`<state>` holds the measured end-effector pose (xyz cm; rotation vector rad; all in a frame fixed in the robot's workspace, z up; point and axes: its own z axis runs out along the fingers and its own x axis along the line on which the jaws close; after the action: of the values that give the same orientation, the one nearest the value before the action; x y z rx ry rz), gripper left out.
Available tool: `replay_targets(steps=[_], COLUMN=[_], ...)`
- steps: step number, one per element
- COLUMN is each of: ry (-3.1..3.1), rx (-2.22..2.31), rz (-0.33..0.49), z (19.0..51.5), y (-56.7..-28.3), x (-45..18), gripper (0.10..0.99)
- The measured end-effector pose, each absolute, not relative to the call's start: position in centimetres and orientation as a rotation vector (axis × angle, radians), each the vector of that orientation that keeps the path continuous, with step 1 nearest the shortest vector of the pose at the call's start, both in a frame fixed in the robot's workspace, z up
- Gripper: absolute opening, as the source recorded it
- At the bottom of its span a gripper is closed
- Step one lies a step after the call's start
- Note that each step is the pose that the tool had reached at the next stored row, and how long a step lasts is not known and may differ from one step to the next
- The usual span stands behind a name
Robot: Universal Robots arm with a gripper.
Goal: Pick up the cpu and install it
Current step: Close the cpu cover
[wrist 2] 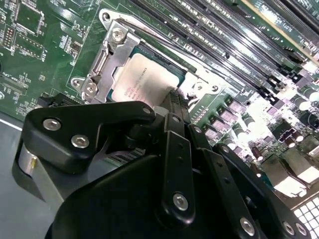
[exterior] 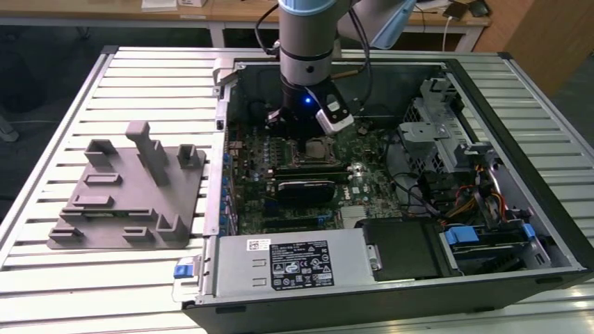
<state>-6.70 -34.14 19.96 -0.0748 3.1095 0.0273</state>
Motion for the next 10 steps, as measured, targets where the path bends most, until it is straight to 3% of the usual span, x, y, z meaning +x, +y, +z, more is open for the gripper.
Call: replay_targets(steps=[10], ry=[3.11], rx=[-0.075], rz=[0.027], z=[20.4], y=[-34.14], x=[-6.65], gripper=[0.106])
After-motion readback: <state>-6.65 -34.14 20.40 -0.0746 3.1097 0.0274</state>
